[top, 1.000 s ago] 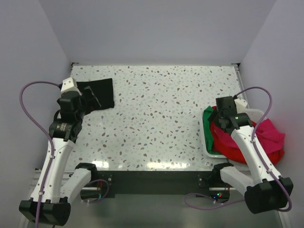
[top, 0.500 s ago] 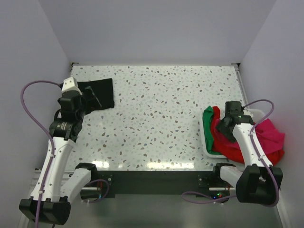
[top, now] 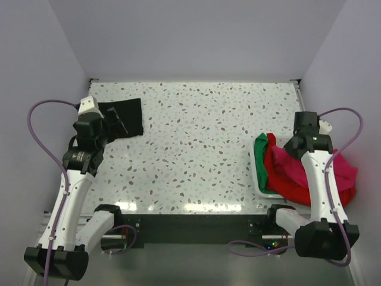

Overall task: Fold and stack the t-shirts
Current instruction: Grab the tshirt from the pile, then move the tshirt to the center of the board, then flatten the tshirt out

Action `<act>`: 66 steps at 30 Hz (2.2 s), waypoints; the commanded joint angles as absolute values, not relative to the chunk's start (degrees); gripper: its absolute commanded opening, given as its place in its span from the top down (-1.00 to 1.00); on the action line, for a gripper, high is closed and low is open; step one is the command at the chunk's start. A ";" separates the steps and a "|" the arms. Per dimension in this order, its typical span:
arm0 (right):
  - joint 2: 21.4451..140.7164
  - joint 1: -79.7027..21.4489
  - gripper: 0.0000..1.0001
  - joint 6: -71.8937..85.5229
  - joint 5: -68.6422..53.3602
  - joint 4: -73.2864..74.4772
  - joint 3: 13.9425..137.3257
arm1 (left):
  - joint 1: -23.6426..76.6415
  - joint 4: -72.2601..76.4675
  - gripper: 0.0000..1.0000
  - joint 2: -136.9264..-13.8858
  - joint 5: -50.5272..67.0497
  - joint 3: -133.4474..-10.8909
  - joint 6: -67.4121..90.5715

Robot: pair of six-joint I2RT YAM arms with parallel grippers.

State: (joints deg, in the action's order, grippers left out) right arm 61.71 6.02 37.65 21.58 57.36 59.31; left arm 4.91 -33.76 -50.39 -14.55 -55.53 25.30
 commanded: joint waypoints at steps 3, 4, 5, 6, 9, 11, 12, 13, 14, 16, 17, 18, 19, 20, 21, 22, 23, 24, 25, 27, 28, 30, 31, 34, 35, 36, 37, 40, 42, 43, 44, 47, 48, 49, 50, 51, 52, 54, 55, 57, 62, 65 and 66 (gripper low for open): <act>58.27 6.15 1.00 34.28 26.72 61.96 77.93 | 4.83 -30.85 -1.00 -51.06 -13.89 -58.01 24.26; 57.92 6.15 1.00 34.19 26.98 61.18 80.22 | 4.83 -30.85 -1.00 -51.15 -13.80 -58.09 24.26; 57.83 6.24 1.00 34.19 26.63 60.21 84.07 | 4.83 -31.02 -1.00 -51.33 -13.71 -58.18 24.34; 57.48 6.15 1.00 34.36 25.76 58.81 85.59 | 4.83 -31.03 -1.00 -51.42 -13.62 -58.18 24.52; 55.90 6.15 1.00 34.98 14.81 47.94 87.54 | 4.83 -31.11 -1.00 -51.24 -13.45 -58.18 24.96; 56.60 6.07 1.00 37.17 3.12 37.82 87.98 | 4.83 -31.11 -1.00 -51.15 -13.53 -58.18 24.96; 57.38 6.06 1.00 38.22 0.21 34.83 88.50 | 4.83 -31.29 -1.00 -51.15 -13.62 -58.44 24.96; 58.52 5.98 1.00 40.58 -4.26 29.93 89.29 | 4.83 -31.20 -1.00 -51.15 -13.88 -58.53 24.87; 61.67 5.72 1.00 41.74 -11.18 28.32 92.08 | 4.83 -31.20 -1.00 -51.15 -13.97 -58.71 24.87; 65.28 1.87 1.00 42.71 -14.75 25.68 95.78 | 4.83 -31.29 -1.00 -50.98 -14.32 -59.15 24.87; 68.61 -1.29 1.00 41.50 -14.59 25.75 100.76 | 4.83 -31.20 -1.00 -51.06 -14.33 -59.32 24.87; 70.73 -8.10 1.00 39.74 -12.33 26.36 103.77 | 4.83 -31.11 -1.00 -51.06 -14.41 -59.59 24.87; 72.49 -11.13 1.00 37.03 -11.61 27.24 106.76 | 4.83 -31.03 -1.00 -51.15 -14.41 -59.76 24.87; 76.16 -13.69 1.00 36.57 -11.25 27.42 112.01 | 4.83 -30.94 -1.00 -51.50 -14.59 -60.03 24.96; 77.85 -17.54 1.00 36.65 -11.42 27.25 114.41 | 4.83 -30.94 -1.00 -51.59 -14.68 -60.20 24.96; 79.26 -18.97 1.00 37.69 -11.60 26.99 116.61 | 4.83 -30.85 -1.00 -51.77 -14.76 -60.38 24.96; 80.93 -20.38 1.00 38.31 -12.04 26.46 120.37 | 4.83 -30.68 -1.00 -51.94 -14.85 -60.73 25.05; 83.21 -22.65 1.00 39.28 -12.82 25.59 122.06 | 4.83 -30.76 -1.00 -52.03 -14.94 -60.91 25.22; 84.45 -23.63 1.00 39.55 -13.35 25.32 123.73 | 4.83 -30.76 -1.00 -52.29 -14.94 -61.26 25.49; 86.73 -25.74 1.00 39.81 -13.97 25.31 127.96 | 4.83 -30.67 -1.00 -52.30 -14.94 -61.96 25.66; 87.10 -26.27 1.00 40.34 -14.32 25.14 128.75 | 4.83 -30.59 -1.00 -52.38 -15.03 -62.14 25.75; 87.01 -26.72 1.00 40.69 -14.76 24.35 128.94 | 4.83 -30.41 -1.00 -52.21 -15.12 -62.49 25.84; 86.23 -26.63 1.00 40.61 -14.16 23.82 128.33 | 4.75 -30.41 -1.00 -52.12 -15.20 -62.58 25.93; 82.81 -26.72 1.00 38.68 -9.94 23.38 121.93 | 4.75 -30.58 -1.00 -52.03 -15.38 -62.40 26.71; 82.01 -26.54 1.00 37.98 -6.63 23.38 116.77 | 4.83 -30.50 -1.00 -52.12 -15.29 -62.05 26.98; 81.31 -26.54 1.00 37.53 -4.24 23.99 114.28 | 4.75 -30.59 -1.00 -52.03 -15.21 -61.88 27.24; 80.17 -26.37 0.86 37.09 -1.17 25.73 108.69 | 4.83 -30.59 -1.00 -52.03 -14.94 -61.61 27.77; 79.02 -22.69 0.50 39.28 6.94 28.74 94.99 | 4.83 -29.62 -1.00 -51.86 -13.89 -59.86 28.12; 81.02 -15.78 -0.01 39.90 0.93 29.35 88.28 | 4.83 -29.09 -0.94 -52.03 -12.84 -57.40 28.39; 82.69 -13.82 -0.34 39.47 0.01 31.27 84.68 | 4.83 -28.05 -0.91 -52.47 -12.14 -56.35 28.39; 87.23 -12.41 -0.42 38.33 -2.09 33.99 84.29 | 4.92 -27.52 -0.87 -52.82 -11.43 -53.99 28.65; 93.32 -12.56 -0.43 27.62 -4.91 40.68 84.20 | 5.80 -26.11 -0.82 -55.36 -8.45 -49.42 30.14; 94.21 -12.92 -0.43 24.55 -7.01 42.26 83.85 | 6.76 -25.58 -0.82 -56.24 -6.70 -48.44 30.49; 94.57 -13.18 -0.42 23.30 -7.90 42.45 82.80 | 7.20 -24.79 -0.79 -58.51 -5.81 -47.47 31.72; 94.66 -13.53 -0.42 22.25 -8.52 42.45 82.10 | 7.82 -24.09 -0.79 -59.75 -4.93 -45.98 32.51; 94.57 -14.41 -0.42 20.67 -8.96 42.10 81.39 | 9.13 -23.47 -0.76 -61.07 -3.36 -45.44 33.13; 94.57 -14.68 -0.42 20.13 -10.44 41.84 80.26 | 10.18 -21.99 -0.75 -63.87 -3.08 -45.00 34.18; 94.92 -15.55 -0.42 19.52 -13.26 41.31 79.46 | 12.90 -20.84 -0.75 -66.87 -2.81 -44.74 35.06; 95.70 -15.90 -0.42 19.51 -14.32 40.96 78.67 | 13.44 -19.96 -0.75 -69.93 -2.38 -44.91 36.03; 96.50 -17.74 -0.43 19.42 -16.25 39.47 77.87 | 13.97 -19.34 -0.75 -73.02 -1.06 -45.96 37.00; 100.54 -22.84 -0.44 18.72 -16.44 38.32 79.10 | 14.24 -16.78 -0.76 -81.90 1.32 -49.12 37.27; 102.73 -24.43 -0.44 17.58 -14.95 38.67 80.33 | 14.24 -17.05 -0.75 -86.21 1.05 -52.11 36.57; 103.18 -24.52 -0.44 16.97 -13.81 38.06 80.25 | 14.24 -15.75 -0.75 -87.79 1.58 -52.47 36.21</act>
State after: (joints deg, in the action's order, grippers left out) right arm 101.19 -23.94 19.66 -14.39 39.64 78.46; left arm 14.02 -20.49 -85.84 -0.01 -48.42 35.97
